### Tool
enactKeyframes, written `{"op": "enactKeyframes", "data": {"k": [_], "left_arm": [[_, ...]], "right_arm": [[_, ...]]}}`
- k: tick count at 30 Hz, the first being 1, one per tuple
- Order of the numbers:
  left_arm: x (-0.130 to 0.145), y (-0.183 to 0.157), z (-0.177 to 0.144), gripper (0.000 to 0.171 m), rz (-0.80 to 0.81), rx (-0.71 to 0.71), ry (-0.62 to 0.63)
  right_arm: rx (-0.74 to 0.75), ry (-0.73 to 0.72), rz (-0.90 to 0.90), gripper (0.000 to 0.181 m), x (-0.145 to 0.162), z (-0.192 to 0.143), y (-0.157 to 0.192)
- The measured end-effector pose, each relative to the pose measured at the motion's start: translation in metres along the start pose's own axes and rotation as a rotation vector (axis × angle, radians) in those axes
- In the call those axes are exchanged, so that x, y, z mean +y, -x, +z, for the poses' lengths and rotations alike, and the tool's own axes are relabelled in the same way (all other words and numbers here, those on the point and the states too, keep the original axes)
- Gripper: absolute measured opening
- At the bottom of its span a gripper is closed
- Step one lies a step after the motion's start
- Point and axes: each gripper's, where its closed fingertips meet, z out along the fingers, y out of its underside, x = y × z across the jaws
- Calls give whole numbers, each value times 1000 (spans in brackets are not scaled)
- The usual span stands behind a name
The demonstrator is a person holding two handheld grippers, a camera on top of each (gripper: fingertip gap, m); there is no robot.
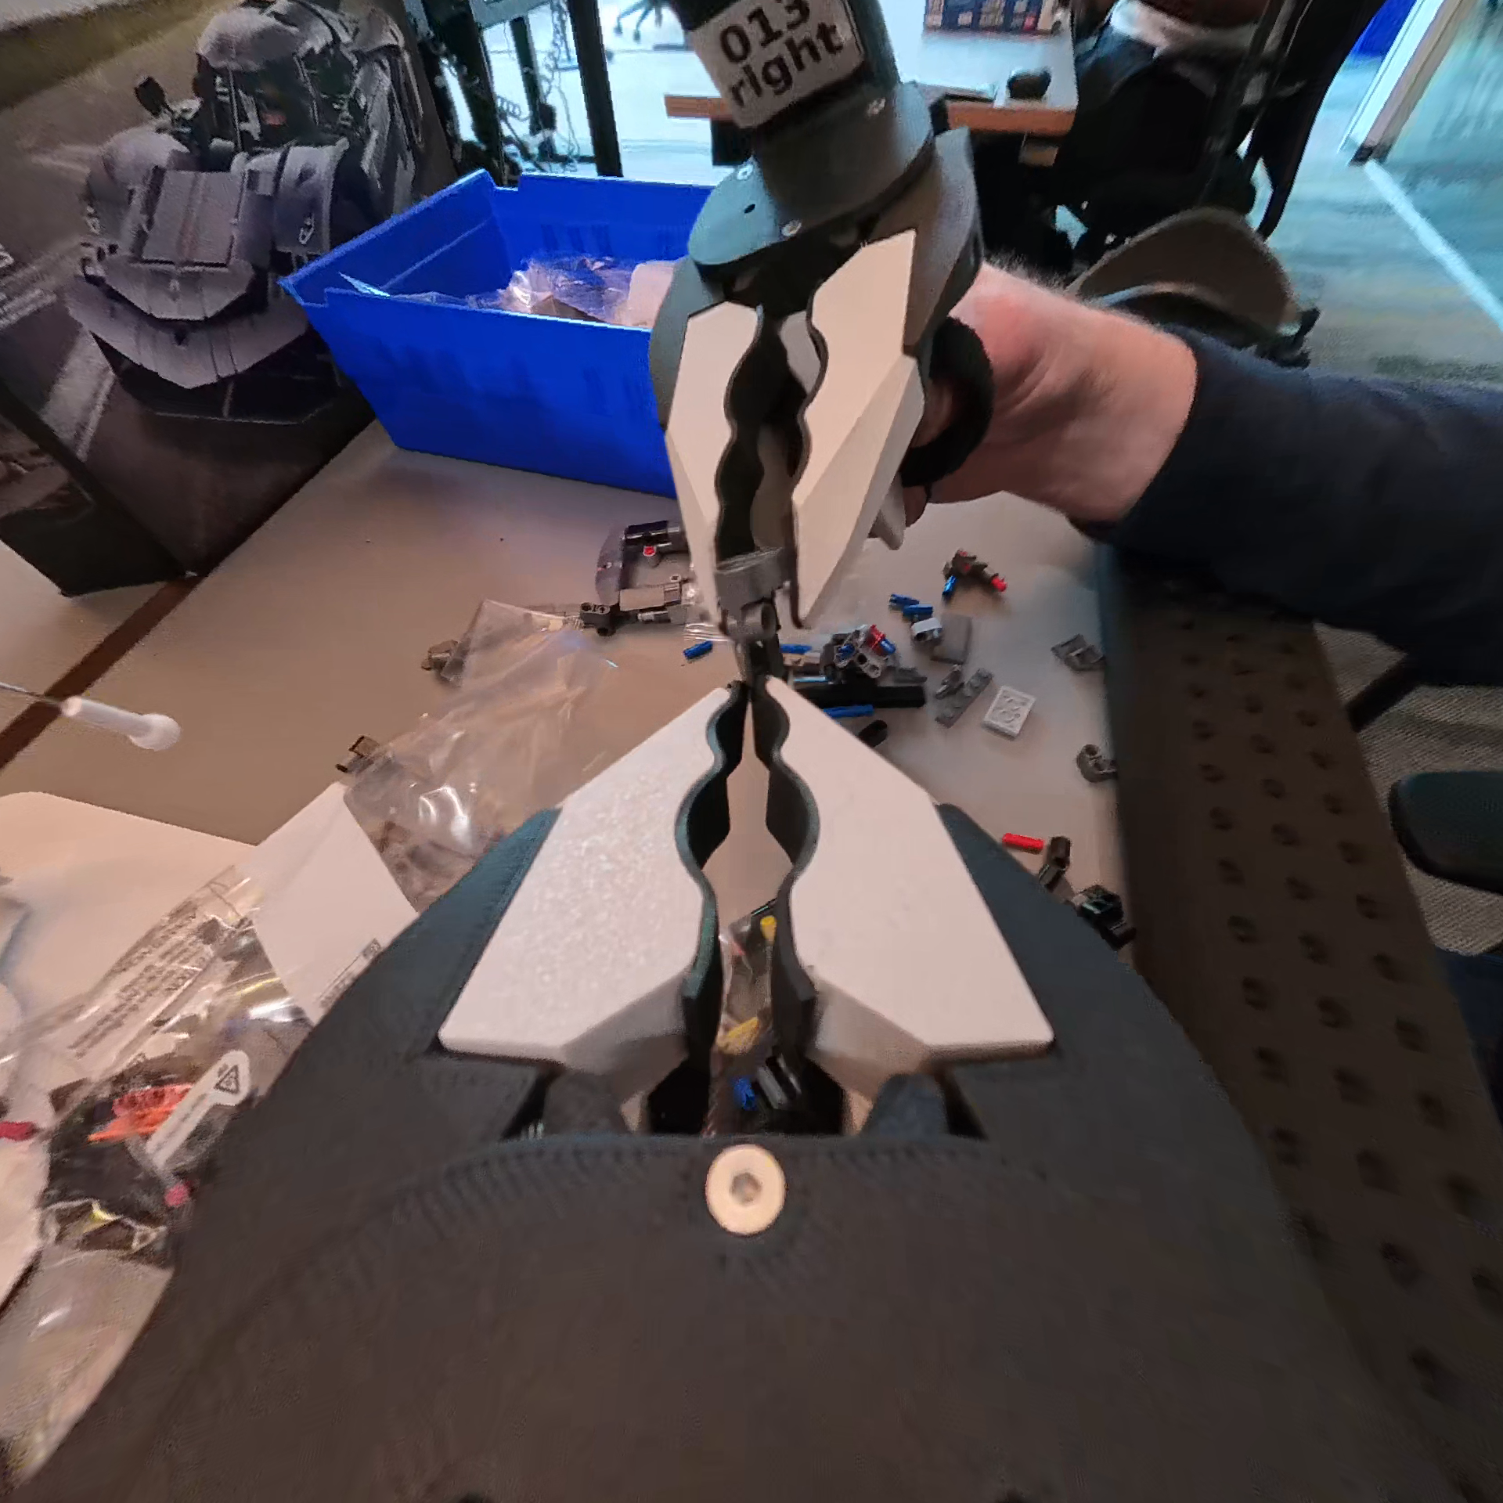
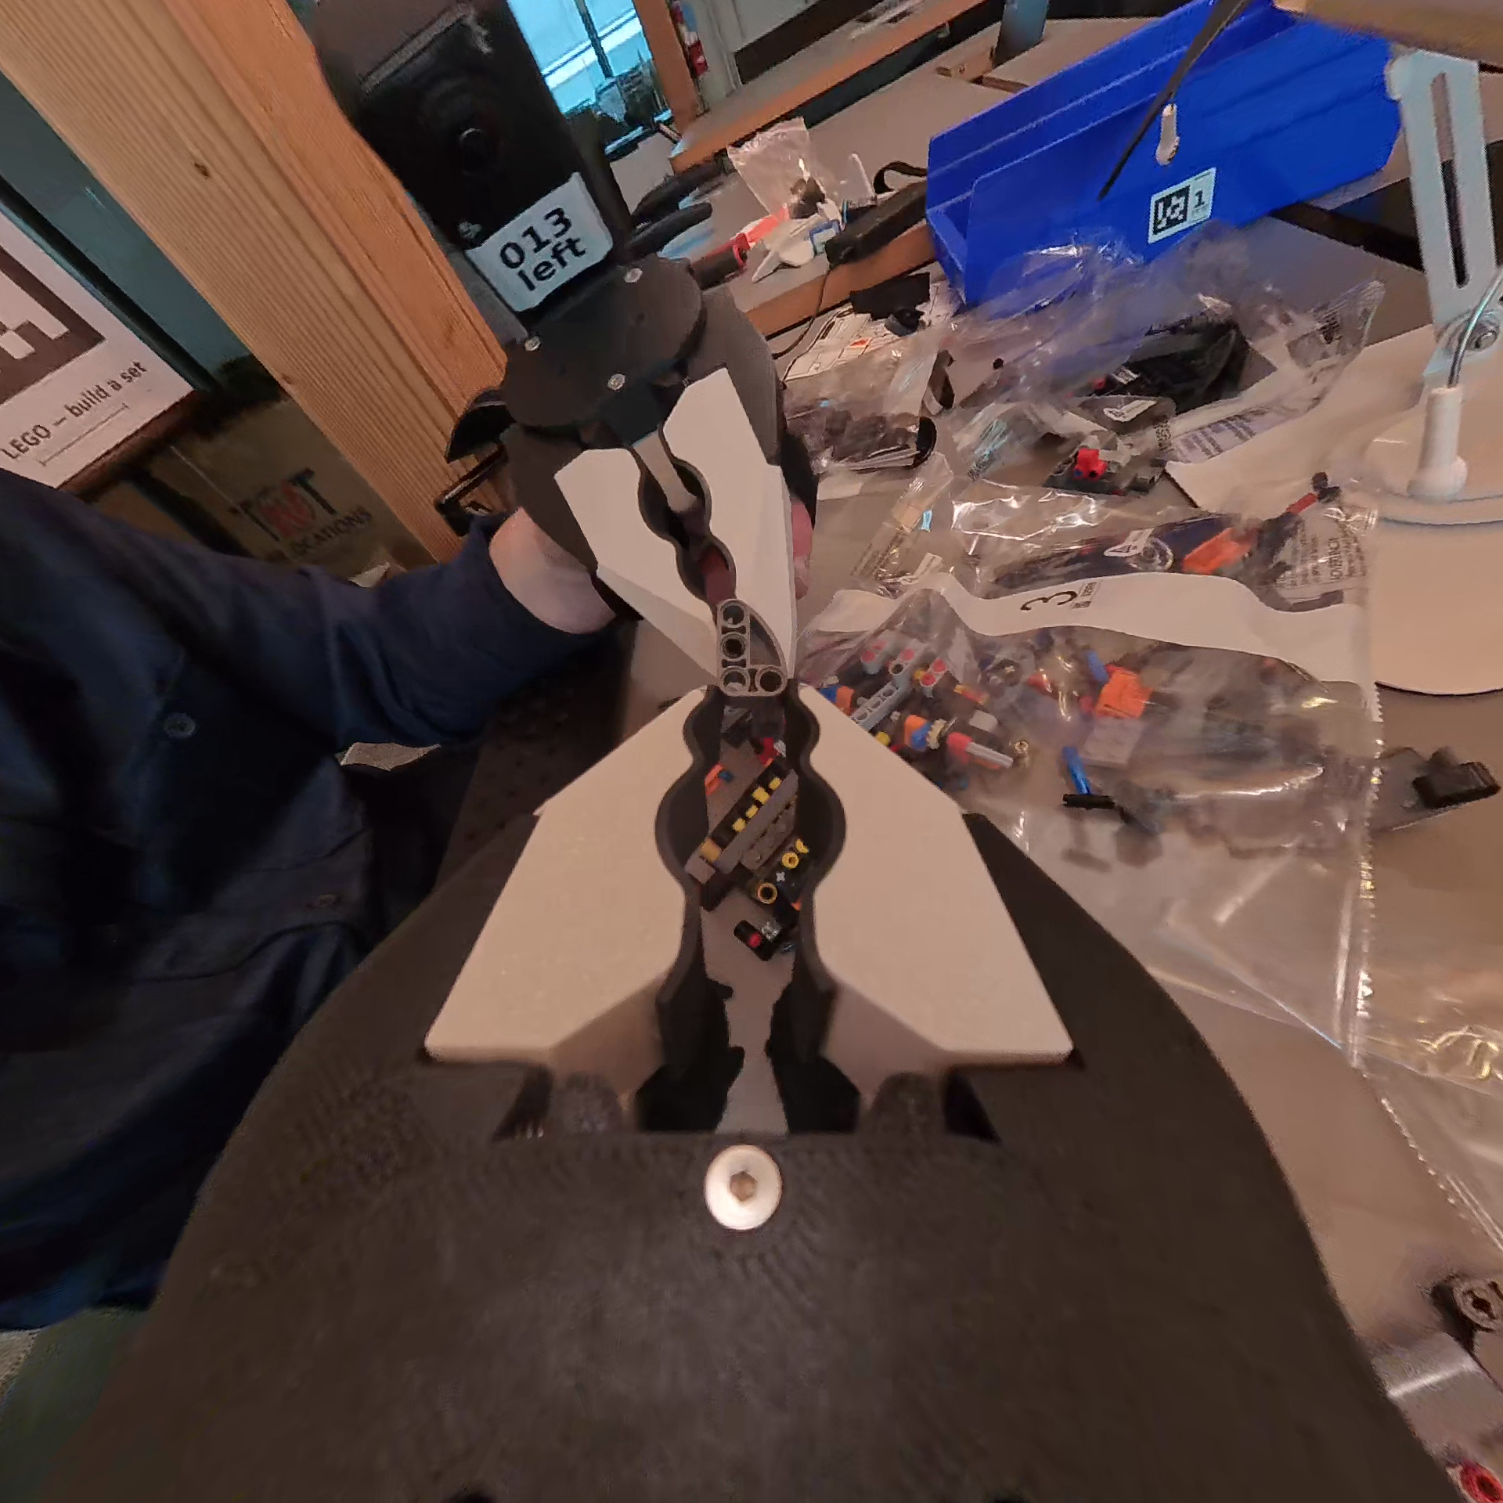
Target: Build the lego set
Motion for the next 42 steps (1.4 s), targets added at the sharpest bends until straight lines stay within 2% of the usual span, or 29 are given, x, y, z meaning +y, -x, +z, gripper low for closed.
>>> {"op": "enactKeyframes", "data": {"k": [6, 9, 17, 22, 26, 28, 30, 32, 40, 42], "left_arm": [[1, -3, 3, 0, -14, 24, -5], [2, 4, 5, 8, 64, -62, 23], [3, 14, 5, 24, 454, -317, 141], [4, 23, -2, 26, 464, -360, 157], [-1, 12, -4, 30, 402, -269, 97], [5, 4, 1, 30, 429, -229, 127], [17, 0, 8, 25, 464, -207, 187], [20, -2, 12, 16, 471, -190, 196], [22, -1, 11, 14, 366, -171, 186], [28, -5, 13, 2, 376, -142, 215]], "right_arm": [[-22, -11, 14, 12, -1, 0, 3], [-18, -6, 37, 12, 0, 0, 0], [4, 38, 117, 12, 10, -2, -9], [37, 68, 143, 12, 17, -3, -17], [24, 99, 136, 12, 21, -1, -14], [37, 160, 114, 12, 30, 4, -13], [27, 196, 97, 12, 36, 9, -9], [42, 210, 85, 12, 38, 9, -11], [41, 124, 73, 11, 25, 6, -12], [29, 106, 74, 9, 22, 5, -11]]}}
